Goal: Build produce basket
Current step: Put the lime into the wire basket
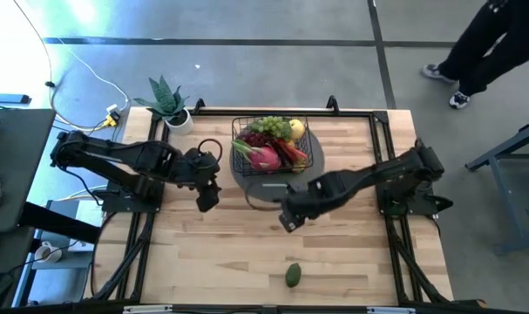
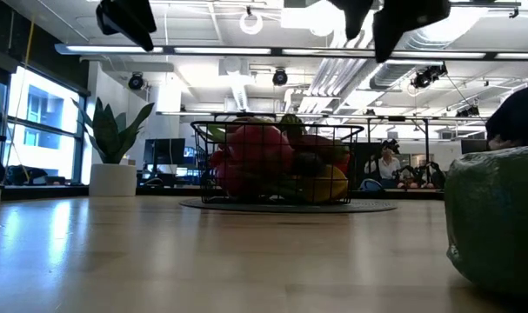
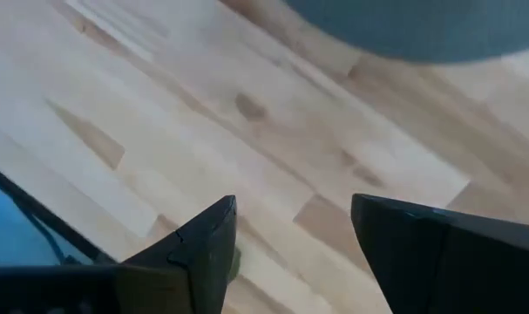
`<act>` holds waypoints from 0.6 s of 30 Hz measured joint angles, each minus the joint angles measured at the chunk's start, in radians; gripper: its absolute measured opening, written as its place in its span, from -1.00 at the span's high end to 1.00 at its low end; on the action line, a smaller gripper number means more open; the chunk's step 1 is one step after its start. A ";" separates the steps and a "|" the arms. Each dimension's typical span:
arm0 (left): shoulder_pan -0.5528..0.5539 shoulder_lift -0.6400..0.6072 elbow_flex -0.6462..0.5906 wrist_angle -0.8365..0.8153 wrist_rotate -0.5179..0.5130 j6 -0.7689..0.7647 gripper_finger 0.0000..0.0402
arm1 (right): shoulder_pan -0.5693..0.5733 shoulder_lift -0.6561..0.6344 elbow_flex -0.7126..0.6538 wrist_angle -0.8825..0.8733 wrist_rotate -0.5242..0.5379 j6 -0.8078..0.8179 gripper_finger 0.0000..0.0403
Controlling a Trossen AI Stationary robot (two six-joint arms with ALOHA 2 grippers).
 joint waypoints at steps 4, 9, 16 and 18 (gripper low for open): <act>-0.050 0.000 0.000 0.000 0.004 -0.028 0.03 | 0.066 0.000 0.000 -0.001 0.048 0.099 -0.05; -0.103 0.000 0.000 0.000 0.003 -0.073 0.03 | 0.128 0.000 0.000 -0.002 0.083 0.190 -0.05; -0.157 0.000 0.000 0.000 0.001 -0.131 0.03 | 0.197 0.000 0.000 0.017 0.090 0.267 -0.05; -0.168 0.000 0.000 0.000 0.001 -0.133 0.03 | 0.212 0.000 0.000 0.024 0.089 0.268 -0.05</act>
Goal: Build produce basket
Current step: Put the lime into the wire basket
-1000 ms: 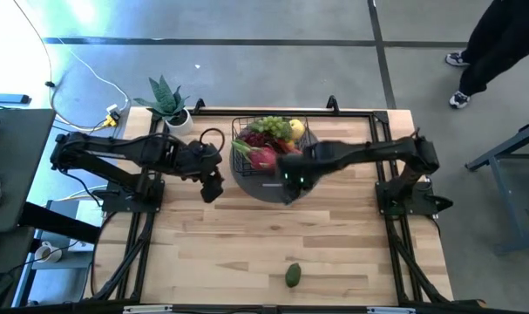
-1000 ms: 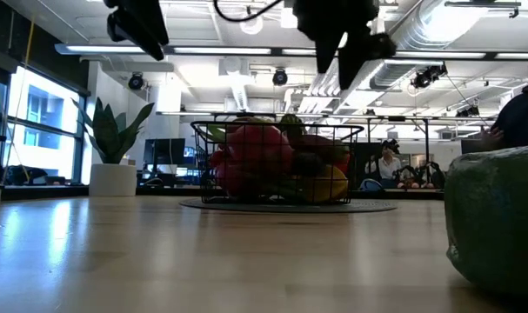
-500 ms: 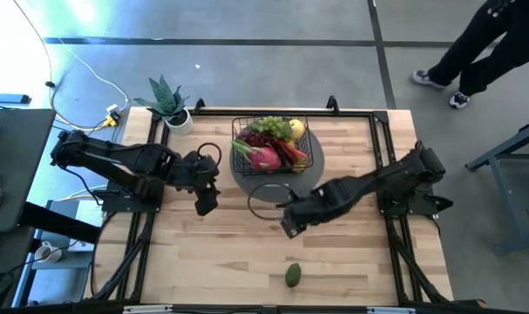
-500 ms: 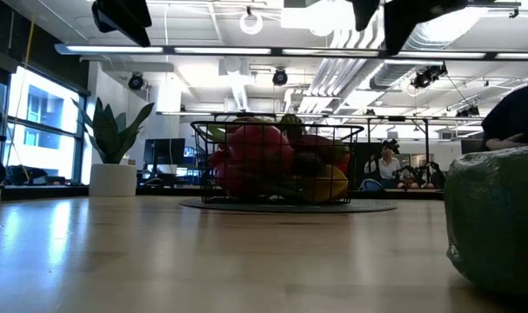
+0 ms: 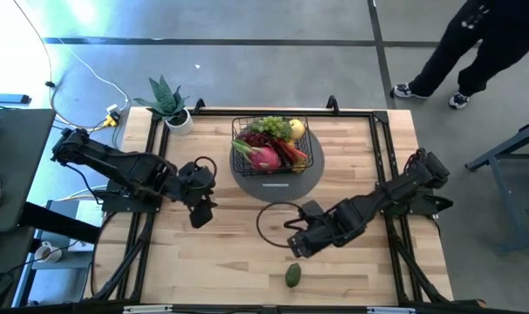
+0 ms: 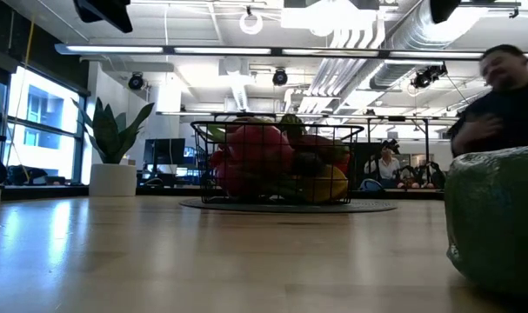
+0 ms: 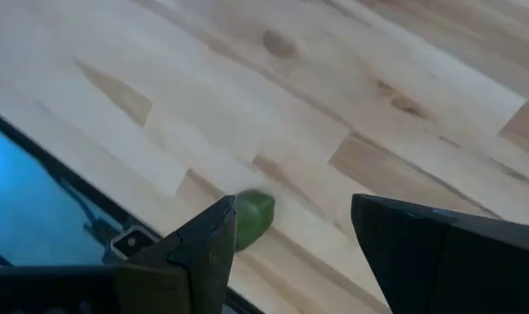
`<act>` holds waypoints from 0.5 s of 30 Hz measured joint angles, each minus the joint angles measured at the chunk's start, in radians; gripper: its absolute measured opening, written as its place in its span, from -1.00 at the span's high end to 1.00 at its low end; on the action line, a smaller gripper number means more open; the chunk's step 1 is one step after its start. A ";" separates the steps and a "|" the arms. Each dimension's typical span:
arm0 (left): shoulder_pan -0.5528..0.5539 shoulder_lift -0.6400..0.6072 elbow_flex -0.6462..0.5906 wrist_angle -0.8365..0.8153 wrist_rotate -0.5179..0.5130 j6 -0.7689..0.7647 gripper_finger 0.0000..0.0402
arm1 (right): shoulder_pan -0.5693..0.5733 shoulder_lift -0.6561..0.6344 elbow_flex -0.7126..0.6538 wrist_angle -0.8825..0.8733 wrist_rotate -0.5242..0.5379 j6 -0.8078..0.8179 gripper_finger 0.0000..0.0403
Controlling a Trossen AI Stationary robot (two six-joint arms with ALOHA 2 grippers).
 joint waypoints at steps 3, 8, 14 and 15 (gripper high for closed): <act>-0.013 0.000 0.000 0.000 -0.001 -0.016 0.03 | 0.012 0.000 0.000 -0.001 -0.015 -0.006 -0.05; -0.019 0.000 0.000 0.000 0.006 -0.064 0.03 | 0.022 0.000 0.000 -0.001 -0.044 -0.023 -0.12; -0.023 0.000 0.000 -0.004 0.026 -0.114 0.03 | 0.036 0.000 0.000 0.001 -0.047 -0.015 -0.28; -0.028 0.000 0.000 -0.010 0.026 -0.124 0.03 | 0.037 0.002 0.000 0.005 -0.048 0.008 -0.30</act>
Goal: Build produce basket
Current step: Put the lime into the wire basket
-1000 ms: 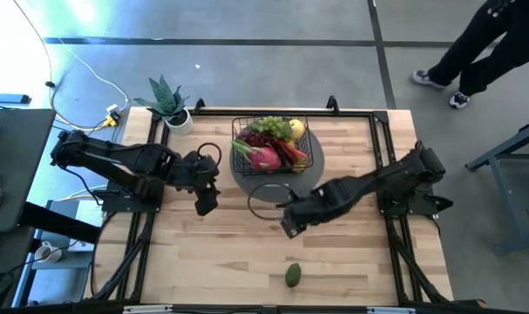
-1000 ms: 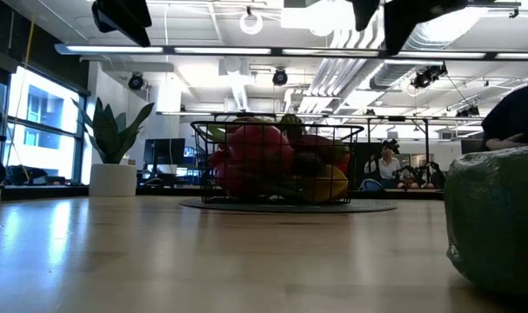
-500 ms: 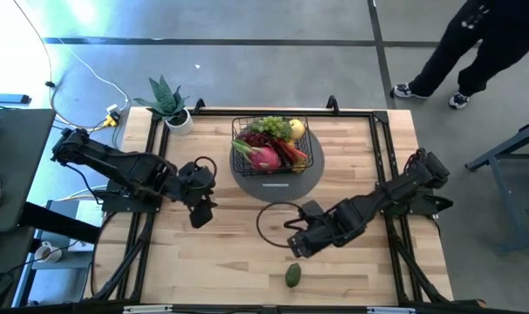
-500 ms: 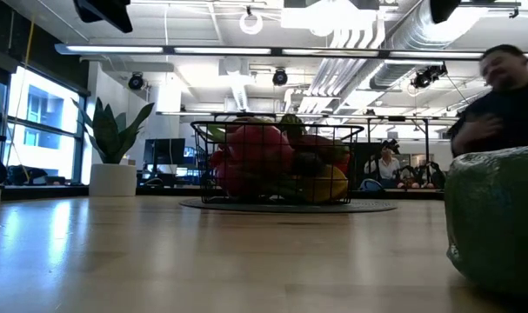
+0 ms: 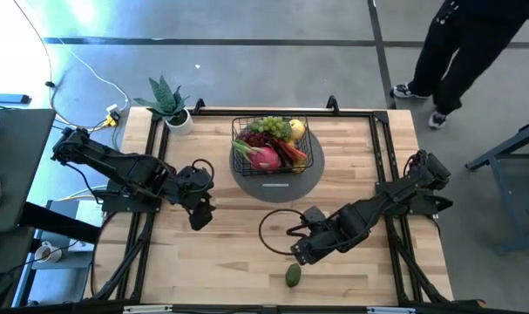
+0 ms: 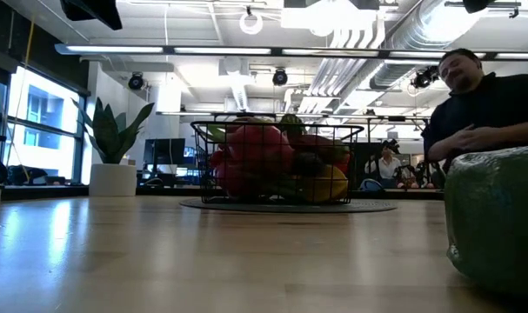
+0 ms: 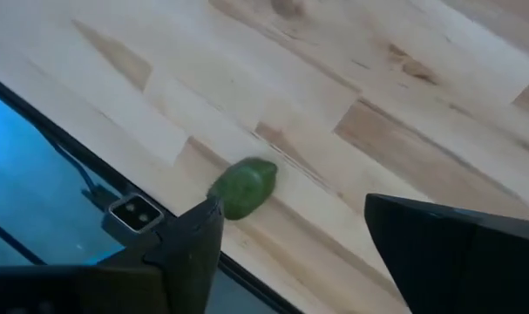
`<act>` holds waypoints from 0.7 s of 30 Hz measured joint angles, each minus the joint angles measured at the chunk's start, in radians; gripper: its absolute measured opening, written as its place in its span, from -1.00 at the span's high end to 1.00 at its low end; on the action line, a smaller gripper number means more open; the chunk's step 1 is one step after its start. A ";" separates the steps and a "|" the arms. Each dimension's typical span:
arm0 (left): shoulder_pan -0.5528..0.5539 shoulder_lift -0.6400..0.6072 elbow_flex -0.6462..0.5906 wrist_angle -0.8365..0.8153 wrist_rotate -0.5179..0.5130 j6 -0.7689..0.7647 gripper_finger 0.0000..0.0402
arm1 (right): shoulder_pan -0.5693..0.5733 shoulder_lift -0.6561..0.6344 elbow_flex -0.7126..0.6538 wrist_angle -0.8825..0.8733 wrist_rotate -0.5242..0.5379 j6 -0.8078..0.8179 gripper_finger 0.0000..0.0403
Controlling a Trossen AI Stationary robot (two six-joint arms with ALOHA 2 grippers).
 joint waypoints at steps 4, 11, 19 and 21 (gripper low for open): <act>-0.025 0.000 0.000 -0.006 0.000 -0.004 0.03 | 0.011 0.011 0.000 0.021 -0.001 0.097 -0.32; -0.075 -0.001 0.000 -0.008 0.000 -0.004 0.03 | 0.063 0.064 0.000 0.082 -0.003 0.318 -0.32; -0.110 -0.002 -0.001 -0.005 0.002 0.004 0.03 | 0.098 0.155 0.000 0.155 -0.004 0.500 -0.32; -0.114 -0.002 -0.001 -0.005 0.002 0.005 0.03 | 0.098 0.179 0.000 0.190 -0.005 0.530 -0.32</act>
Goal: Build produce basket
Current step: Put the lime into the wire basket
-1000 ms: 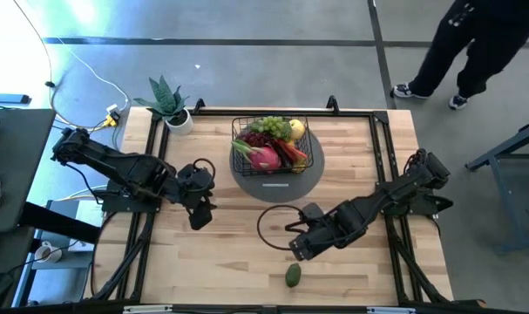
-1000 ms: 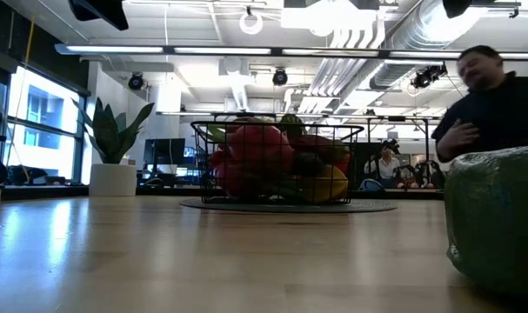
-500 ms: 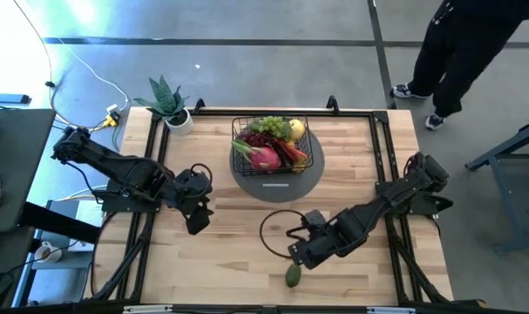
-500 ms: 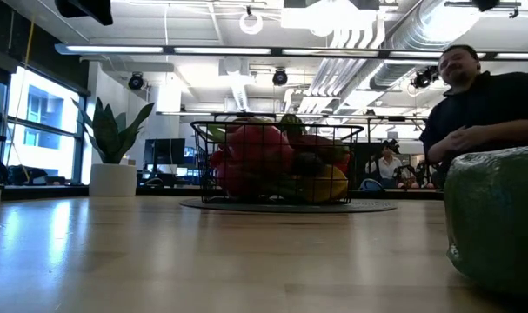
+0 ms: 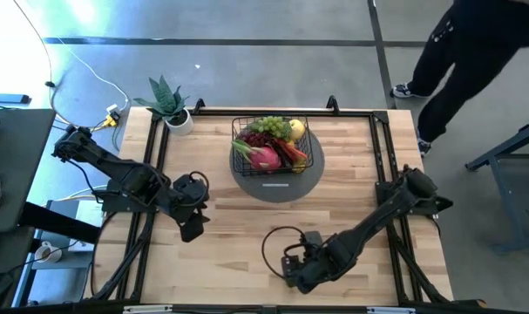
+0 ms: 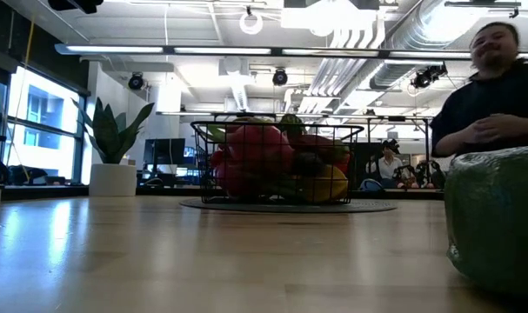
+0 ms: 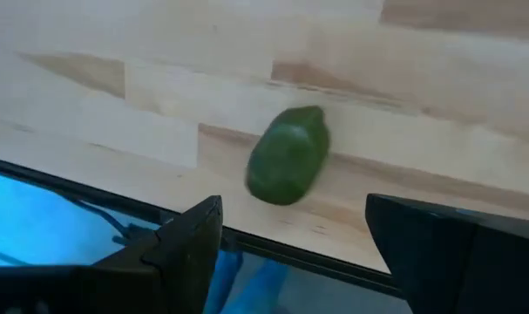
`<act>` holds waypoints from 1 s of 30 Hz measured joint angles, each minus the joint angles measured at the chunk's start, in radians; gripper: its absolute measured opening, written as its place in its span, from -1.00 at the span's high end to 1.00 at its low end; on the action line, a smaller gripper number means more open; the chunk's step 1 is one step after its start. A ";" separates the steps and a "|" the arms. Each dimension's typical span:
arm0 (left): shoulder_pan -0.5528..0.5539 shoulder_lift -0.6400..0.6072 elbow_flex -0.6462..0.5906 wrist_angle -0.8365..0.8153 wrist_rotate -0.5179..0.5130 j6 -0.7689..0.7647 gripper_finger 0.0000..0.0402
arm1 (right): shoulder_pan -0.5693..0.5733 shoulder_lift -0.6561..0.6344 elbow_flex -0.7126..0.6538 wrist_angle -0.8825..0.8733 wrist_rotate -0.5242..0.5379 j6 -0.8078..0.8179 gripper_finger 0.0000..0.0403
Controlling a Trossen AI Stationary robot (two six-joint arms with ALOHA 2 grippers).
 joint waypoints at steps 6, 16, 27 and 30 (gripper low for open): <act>0.000 0.000 0.000 0.000 0.000 0.043 0.03 | -0.003 0.062 0.000 0.086 0.000 0.034 -0.32; 0.000 0.000 0.000 0.000 -0.001 0.045 0.03 | -0.004 0.149 0.000 0.111 -0.047 0.117 -0.32; 0.000 0.000 0.000 0.000 -0.003 0.072 0.03 | -0.006 0.237 0.000 0.163 -0.051 0.180 -0.31; 0.000 0.000 0.000 0.000 -0.003 0.078 0.03 | -0.007 0.250 0.000 0.185 -0.059 0.181 -0.25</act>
